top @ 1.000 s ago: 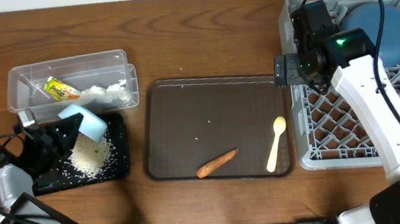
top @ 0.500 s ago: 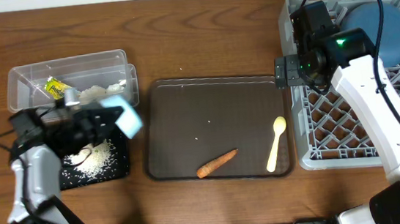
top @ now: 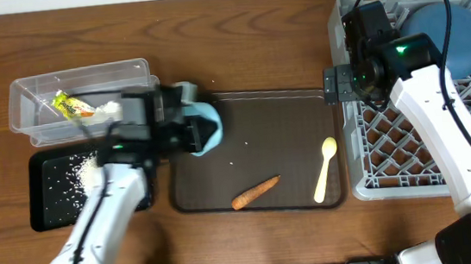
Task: Sort waste into correct bins and load items into the dishwasher rack
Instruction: 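Carry the emptied bowl back and set it on the brown tray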
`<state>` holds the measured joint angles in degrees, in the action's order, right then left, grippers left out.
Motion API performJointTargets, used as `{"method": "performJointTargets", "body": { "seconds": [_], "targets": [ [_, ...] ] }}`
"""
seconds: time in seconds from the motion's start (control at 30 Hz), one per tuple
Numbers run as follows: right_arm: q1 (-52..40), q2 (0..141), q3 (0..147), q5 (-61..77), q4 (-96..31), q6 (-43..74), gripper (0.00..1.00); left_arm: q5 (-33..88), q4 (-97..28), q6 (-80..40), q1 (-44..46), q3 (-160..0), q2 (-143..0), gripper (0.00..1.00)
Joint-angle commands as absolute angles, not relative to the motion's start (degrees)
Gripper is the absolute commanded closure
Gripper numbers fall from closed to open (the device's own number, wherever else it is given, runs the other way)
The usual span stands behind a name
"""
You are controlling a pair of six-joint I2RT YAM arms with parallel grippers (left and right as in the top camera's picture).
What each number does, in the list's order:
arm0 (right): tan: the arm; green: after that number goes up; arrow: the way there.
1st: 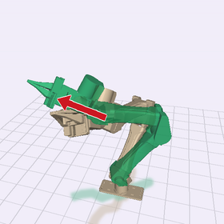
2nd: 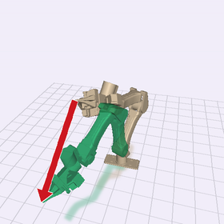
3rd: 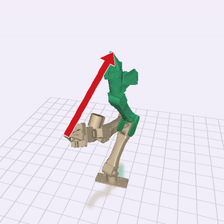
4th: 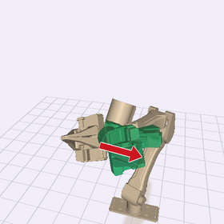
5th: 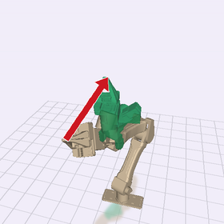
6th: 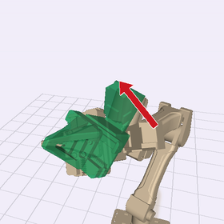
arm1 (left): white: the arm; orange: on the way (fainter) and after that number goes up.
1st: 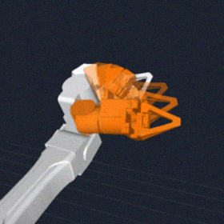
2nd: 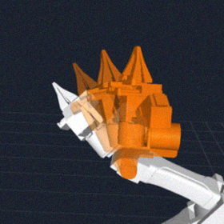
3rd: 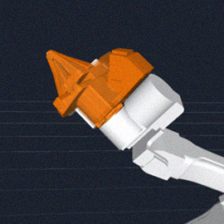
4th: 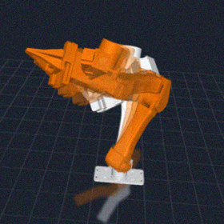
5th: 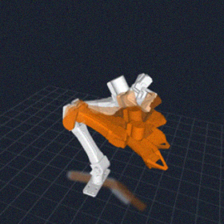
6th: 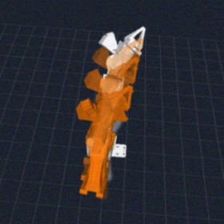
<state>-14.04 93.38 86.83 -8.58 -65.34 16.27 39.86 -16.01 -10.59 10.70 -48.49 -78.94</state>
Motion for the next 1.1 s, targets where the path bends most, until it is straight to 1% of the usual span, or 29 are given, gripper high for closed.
{"method": "performJointTargets", "body": {
  "seconds": [0.0,0.1,0.2,0.4,0.43,0.53,0.57,0.67,0.73,0.83,0.9,0.97,1.07],
  "targets": [
    [-13.89,93.65,87.31,-8.27,-65.39,15.81,0.01,25.1,-12.36,-12.49,17.91,-49.74,-81.91,0.93],
    [-13.89,93.65,87.31,-8.25,-65.43,15.81,0.01,21.34,-8.27,-15.57,22.68,-49.74,-85.06,0.93],
    [-13.89,93.65,87.31,-7.81,-65.41,15.84,0.01,20.64,-3.31,-16.45,26.65,-49.74,-89.38,0.93],
    [-13.89,93.65,87.31,-7.2,-65.36,15.84,0.01,20.67,3.79,-17.34,31.09,-49.74,-94.72,0.92],
    [-13.89,93.65,87.31,-7.2,-65.36,15.84,0.01,20.67,4.19,-17.54,31.44,-49.74,-94.87,0.88],
    [-13.89,93.65,87.31,-7.05,-65.34,15.84,0.01,20.75,4.8,-17.54,31.86,-49.74,-94.85,0.83],
    [-13.89,93.65,87.31,-7.03,-65.34,15.99,0.01,20.75,4.71,-17.54,31.86,-49.74,-94.83,0.75],
    [-13.89,93.65,87.31,-7.03,-65.1,16.05,0.01,21.93,4.16,-17.52,31.7,-49.74,-94.15,0.65],
    [-13.89,93.65,87.31,-7.01,-64.47,16.05,0.01,23.14,3.64,-17.54,31.05,-49.74,-92.38,0.61],
    [-13.89,93.65,87.31,-5.3,-62.78,15.99,0.01,23.29,0.21,-17.72,28.56,-49.74,-87.57,0.55],
    [-13.91,93.67,87.31,-2.11,-61.3,15.53,0.01,23.24,-4.29,-17.69,25.87,-49.74,-83.7,0.54],
    [-13.96,93.78,87.31,0.78,-59.68,15.55,0.01,22.46,-11.07,-17.67,21.74,-49.74,-79.24,0.51],
    [-14.46,94.19,87.29,3.53,-57.43,15.53,0.01,16.71,-21.54,-17.67,15.2,-49.74,-74.22,0.49]
  ]
}}
